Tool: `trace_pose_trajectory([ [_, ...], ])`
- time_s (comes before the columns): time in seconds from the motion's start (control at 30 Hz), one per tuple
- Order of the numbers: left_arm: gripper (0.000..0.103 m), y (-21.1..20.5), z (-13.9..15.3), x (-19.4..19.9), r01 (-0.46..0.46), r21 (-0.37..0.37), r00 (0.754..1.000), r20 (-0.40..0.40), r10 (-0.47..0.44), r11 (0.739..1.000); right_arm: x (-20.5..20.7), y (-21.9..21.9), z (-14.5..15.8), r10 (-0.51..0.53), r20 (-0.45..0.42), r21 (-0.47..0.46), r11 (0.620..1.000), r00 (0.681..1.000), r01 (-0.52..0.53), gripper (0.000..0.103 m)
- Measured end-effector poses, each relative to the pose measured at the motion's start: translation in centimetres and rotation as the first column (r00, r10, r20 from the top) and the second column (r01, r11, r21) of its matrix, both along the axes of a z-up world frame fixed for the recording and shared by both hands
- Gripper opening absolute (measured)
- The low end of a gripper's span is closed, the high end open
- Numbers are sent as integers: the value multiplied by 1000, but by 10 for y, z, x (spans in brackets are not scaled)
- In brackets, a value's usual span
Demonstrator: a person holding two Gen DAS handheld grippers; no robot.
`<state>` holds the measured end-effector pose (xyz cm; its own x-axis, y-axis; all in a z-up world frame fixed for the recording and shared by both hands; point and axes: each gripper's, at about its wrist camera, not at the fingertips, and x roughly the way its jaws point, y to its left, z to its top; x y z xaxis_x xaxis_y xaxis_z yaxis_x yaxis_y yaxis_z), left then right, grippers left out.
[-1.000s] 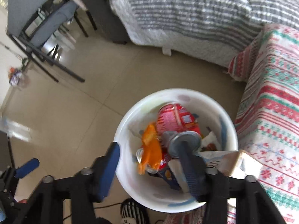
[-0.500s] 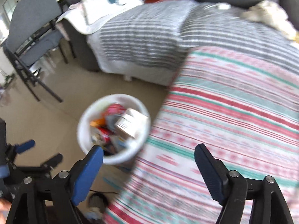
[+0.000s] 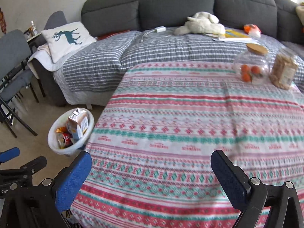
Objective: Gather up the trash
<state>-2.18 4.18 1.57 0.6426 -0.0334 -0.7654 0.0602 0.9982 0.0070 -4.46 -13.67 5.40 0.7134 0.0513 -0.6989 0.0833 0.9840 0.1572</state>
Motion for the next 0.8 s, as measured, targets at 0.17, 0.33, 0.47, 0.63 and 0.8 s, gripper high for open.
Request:
trace_pose_trajectory([
  [0.17, 103, -17, -6, -3, 4, -32, 1000, -28, -4, 999, -8, -3, -3, 7, 28, -62, 998, 1000, -5, 103],
  [0.33, 103, -27, -1, 3, -8, -15, 1000, 1, 8, 1000, -3, -9, -8, -7, 35, -102, 995, 999, 11, 103],
  [0.47, 103, -29, -5, 10, -20, -11, 1000, -15, 20, 1000, 2, -16, -11, -25, 20, -89, 996, 999, 27, 103],
  [0.63, 103, -32, -8, 13, -26, 5, 999, -22, 26, 1000, 2, -16, -9, -18, 37, -91, 996, 999, 21, 103],
  [0.8, 103, -31, -7, 12, -31, 8, 999, -16, 31, 999, 5, -13, -9, -17, 39, -89, 996, 999, 20, 103],
])
